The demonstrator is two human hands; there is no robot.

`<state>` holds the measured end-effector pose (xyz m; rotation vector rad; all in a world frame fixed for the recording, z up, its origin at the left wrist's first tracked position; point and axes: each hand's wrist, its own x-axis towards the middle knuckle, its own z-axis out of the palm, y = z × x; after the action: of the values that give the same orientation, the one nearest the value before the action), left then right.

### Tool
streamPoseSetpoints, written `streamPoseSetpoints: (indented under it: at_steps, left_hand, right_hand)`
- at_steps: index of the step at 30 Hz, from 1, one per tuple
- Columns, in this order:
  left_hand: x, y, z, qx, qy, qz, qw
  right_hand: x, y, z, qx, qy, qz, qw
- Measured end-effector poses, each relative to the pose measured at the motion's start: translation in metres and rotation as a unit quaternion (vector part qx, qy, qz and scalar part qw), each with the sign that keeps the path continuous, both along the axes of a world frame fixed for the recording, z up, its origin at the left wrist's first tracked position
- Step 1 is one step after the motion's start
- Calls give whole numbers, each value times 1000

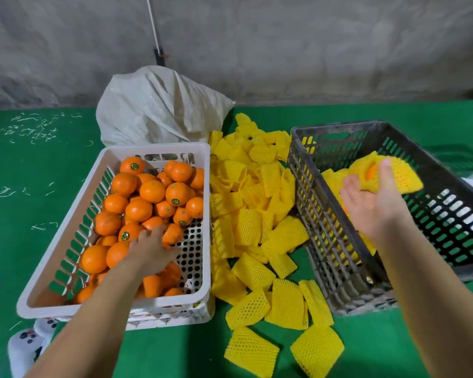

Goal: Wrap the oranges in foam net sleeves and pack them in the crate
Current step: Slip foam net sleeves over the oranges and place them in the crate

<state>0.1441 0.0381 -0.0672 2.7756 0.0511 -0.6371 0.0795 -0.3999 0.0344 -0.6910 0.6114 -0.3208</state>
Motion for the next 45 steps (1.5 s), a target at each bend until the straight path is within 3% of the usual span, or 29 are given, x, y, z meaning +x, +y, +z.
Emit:
streamPoseSetpoints:
  at_steps: [3, 5, 7, 8, 9, 11, 12, 13, 16, 19, 22, 25, 27, 29, 32, 34, 37, 39, 41, 43, 45]
  left_hand:
    - [7, -10, -12, 148, 95, -101, 979]
    - [4, -19, -20, 246, 108, -168, 948]
    - [2, -23, -22, 309, 107, -187, 926]
    - [1, -24, -22, 321, 104, -177, 925]
    - [1, -24, -22, 328, 102, -168, 924]
    - [-1, -22, -20, 350, 79, -170, 918]
    - [-1, -21, -20, 365, 65, -174, 912]
    - [-1, -21, -19, 372, 58, -166, 911]
    - [1, -22, -14, 363, 65, -123, 921]
    - [1, -22, -5, 337, 42, -111, 934]
    - [-3, -17, 8, 215, -29, -45, 975]
    - [-11, -19, 19, -21, -112, 57, 992]
    - [-21, -32, 31, -243, -112, 134, 954]
    - [-32, -48, 41, -410, -106, 192, 885]
    - [-43, -63, 48, -542, -52, 230, 807]
    - [-49, -71, 47, -589, -19, 233, 774]
    - [-55, -79, 48, -610, -36, 232, 757]
    - [-61, -84, 50, -608, -93, 216, 758]
    - [-67, -92, 53, -624, -123, 194, 747]
    - [-73, -104, 54, -667, -95, 192, 713]
    - [-79, -113, 56, -682, -75, 190, 702]
  right_hand:
    - [10, -5, -19, -27, 62, -23, 997]
    - [12, 2, -17, -76, 85, -43, 993]
    - [11, 14, -15, -249, 127, -1, 960]
    - [9, 20, -20, -389, 130, 40, 911]
    - [7, 27, -26, -544, 121, 76, 827]
    - [6, 43, -45, -785, 90, 117, 601]
    - [6, 53, -55, -845, 82, 138, 510]
    - [7, 65, -64, -859, 80, 187, 470]
    - [4, 103, -92, -787, 93, 409, 453]
    - [2, 141, -115, -747, 78, 502, 428]
    - [11, 172, -123, -744, 75, 554, 366]
    - [22, 185, -129, -737, 122, 596, 293]
    - [26, 189, -133, -733, 132, 594, 306]
    - [26, 189, -132, -746, 118, 538, 375]
    - [24, 182, -121, -713, 56, 420, 559]
    - [20, 176, -106, -646, 27, 340, 683]
    - [11, 170, -83, -563, -5, 258, 785]
    - [4, 169, -68, -505, -31, 228, 832]
    - [-2, 168, -56, -478, -54, 200, 854]
    - [-5, 167, -49, -504, -60, 170, 845]
    - [-7, 166, -45, -561, -59, 138, 814]
